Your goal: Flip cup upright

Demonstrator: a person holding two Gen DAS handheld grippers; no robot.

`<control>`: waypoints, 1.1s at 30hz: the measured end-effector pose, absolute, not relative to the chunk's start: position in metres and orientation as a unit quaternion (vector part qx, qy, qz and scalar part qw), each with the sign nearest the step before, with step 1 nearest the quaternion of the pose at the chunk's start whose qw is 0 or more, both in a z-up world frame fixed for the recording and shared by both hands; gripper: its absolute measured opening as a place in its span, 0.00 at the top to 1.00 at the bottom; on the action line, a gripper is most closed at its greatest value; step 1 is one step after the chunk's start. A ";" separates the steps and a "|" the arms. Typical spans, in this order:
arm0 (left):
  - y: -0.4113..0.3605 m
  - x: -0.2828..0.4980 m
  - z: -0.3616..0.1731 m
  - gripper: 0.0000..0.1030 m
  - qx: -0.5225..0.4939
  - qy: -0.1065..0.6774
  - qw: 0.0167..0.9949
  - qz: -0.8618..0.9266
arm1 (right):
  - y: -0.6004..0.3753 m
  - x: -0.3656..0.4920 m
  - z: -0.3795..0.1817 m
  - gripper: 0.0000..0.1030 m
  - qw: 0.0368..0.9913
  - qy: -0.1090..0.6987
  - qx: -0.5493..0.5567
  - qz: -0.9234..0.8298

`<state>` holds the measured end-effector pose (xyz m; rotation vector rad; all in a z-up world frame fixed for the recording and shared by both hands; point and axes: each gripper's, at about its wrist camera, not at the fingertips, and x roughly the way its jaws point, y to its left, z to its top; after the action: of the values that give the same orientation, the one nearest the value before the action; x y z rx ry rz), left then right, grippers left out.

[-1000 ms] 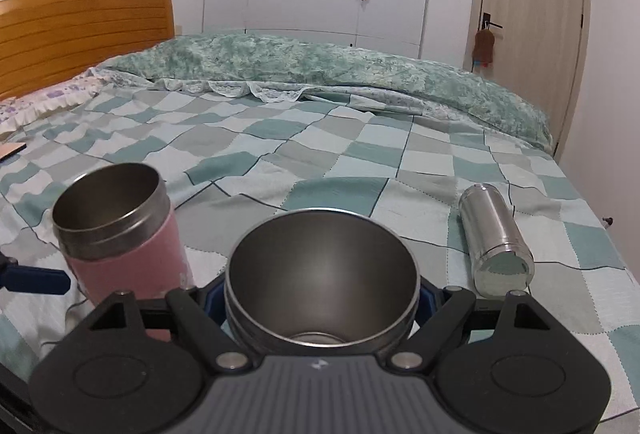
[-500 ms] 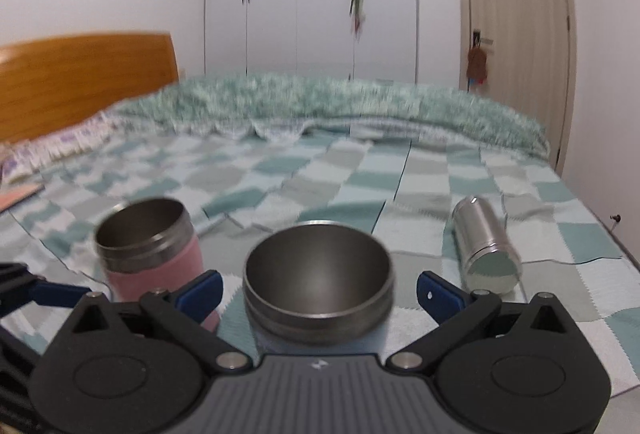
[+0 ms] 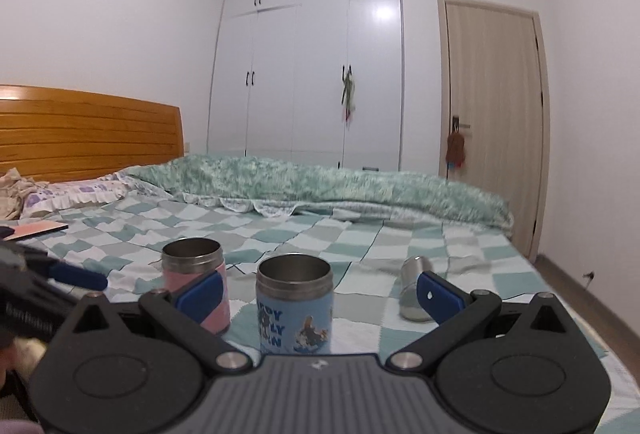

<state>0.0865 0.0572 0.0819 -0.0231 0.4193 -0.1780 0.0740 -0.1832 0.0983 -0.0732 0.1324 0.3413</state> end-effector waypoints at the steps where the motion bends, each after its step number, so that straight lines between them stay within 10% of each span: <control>1: 0.054 0.080 0.082 0.00 -0.011 0.201 0.976 -0.085 | -0.188 0.064 0.097 0.00 0.983 0.061 -0.039 0.171; 33: 0.013 0.005 0.001 0.00 0.030 0.070 0.997 0.008 | -0.239 -0.002 0.017 0.00 0.989 0.059 -0.038 0.129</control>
<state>0.0045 0.0132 0.0010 0.0610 0.1404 0.0162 -0.0019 -0.2387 0.0174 -0.0769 0.1192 0.2594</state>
